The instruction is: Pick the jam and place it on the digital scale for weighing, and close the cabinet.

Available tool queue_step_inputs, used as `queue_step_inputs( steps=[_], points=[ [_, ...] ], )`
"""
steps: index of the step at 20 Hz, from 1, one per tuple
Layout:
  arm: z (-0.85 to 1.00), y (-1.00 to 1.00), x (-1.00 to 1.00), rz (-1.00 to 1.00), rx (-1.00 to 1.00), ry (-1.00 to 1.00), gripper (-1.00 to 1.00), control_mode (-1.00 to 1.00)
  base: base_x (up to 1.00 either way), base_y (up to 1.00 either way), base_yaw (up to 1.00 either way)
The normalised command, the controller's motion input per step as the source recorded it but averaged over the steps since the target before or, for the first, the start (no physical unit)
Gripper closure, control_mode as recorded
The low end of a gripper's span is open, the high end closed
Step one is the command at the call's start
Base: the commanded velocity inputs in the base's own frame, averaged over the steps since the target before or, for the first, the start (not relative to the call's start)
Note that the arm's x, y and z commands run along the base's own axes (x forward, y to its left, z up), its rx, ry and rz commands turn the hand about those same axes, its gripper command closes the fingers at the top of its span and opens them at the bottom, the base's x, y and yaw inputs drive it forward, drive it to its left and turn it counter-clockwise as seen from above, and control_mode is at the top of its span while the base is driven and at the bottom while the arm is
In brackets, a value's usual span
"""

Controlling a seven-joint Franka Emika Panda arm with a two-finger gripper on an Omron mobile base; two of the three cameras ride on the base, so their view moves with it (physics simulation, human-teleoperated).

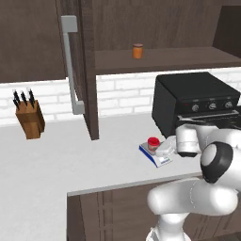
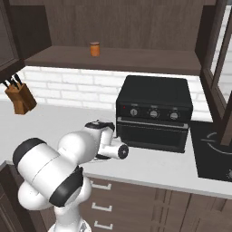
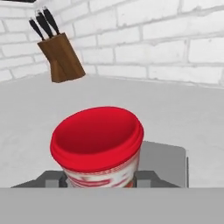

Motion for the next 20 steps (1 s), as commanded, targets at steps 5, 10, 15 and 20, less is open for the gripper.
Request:
queue_step_inputs(
  steps=[5, 10, 15, 20],
  points=[
    [0.00, 0.00, 0.01, 0.00, 0.00, -0.06, -1.00, -1.00, 0.00, 0.00, 0.00],
    [0.00, -0.01, -0.01, 0.00, 0.00, -0.03, -1.00, -1.00, 0.00, 0.00, 0.00],
    [0.03, 0.00, -0.07, 0.00, 0.00, -0.04, -1.00, -1.00, 0.00, 0.00, 0.00],
    [0.19, -0.14, -0.47, -0.01, 0.00, -0.10, -1.00, -1.00, 0.00, 0.00, 0.00]
  ],
)
